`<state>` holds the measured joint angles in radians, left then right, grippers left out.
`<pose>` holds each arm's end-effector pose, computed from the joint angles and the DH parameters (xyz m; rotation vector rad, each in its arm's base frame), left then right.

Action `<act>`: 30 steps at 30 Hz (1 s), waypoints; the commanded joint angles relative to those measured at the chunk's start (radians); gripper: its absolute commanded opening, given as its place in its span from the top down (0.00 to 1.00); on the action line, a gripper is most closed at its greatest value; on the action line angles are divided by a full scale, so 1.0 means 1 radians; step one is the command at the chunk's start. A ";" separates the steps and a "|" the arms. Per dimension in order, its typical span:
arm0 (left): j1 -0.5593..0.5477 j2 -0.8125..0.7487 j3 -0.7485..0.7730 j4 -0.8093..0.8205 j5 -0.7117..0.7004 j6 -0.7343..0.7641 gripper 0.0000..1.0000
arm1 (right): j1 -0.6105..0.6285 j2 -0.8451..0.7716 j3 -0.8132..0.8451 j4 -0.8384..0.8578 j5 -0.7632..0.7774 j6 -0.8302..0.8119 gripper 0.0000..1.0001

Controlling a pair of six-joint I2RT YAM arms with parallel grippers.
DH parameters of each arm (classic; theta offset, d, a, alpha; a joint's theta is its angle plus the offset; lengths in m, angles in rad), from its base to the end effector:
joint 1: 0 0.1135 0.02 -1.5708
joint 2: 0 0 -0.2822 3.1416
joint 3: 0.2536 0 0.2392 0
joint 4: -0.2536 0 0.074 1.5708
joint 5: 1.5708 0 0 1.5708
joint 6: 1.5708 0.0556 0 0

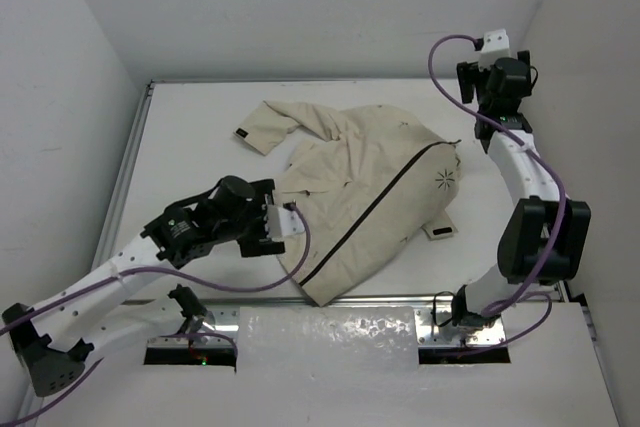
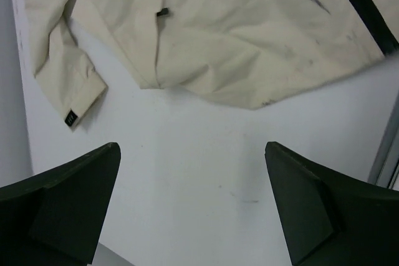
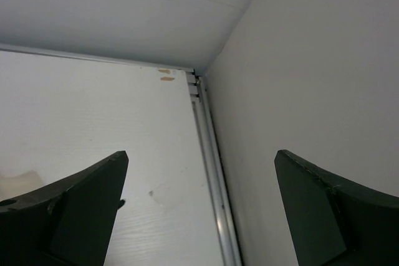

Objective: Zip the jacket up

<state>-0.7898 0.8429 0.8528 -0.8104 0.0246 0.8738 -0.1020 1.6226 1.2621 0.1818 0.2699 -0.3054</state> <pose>0.1070 -0.1099 0.2935 1.7605 1.5882 0.0112 0.3944 -0.0553 0.3471 0.0200 1.7730 -0.5321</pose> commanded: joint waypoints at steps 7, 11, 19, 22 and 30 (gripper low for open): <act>0.304 0.315 0.143 0.323 -0.178 -0.805 0.00 | -0.021 -0.216 -0.246 -0.223 0.029 0.419 0.01; 0.478 0.424 0.147 0.364 -0.149 -0.972 0.00 | -0.143 -0.254 -0.424 -0.286 0.106 0.581 0.01; 0.600 0.436 0.032 0.444 -0.215 -1.046 0.00 | -0.246 -0.230 -0.544 -0.315 0.222 0.710 0.01; 0.607 0.435 0.008 0.427 -0.204 -1.039 0.00 | -0.246 -0.199 -0.509 -0.358 0.259 0.700 0.01; 0.612 0.429 -0.020 0.422 -0.213 -1.018 0.00 | -0.246 -0.256 -0.553 -0.280 0.273 0.695 0.01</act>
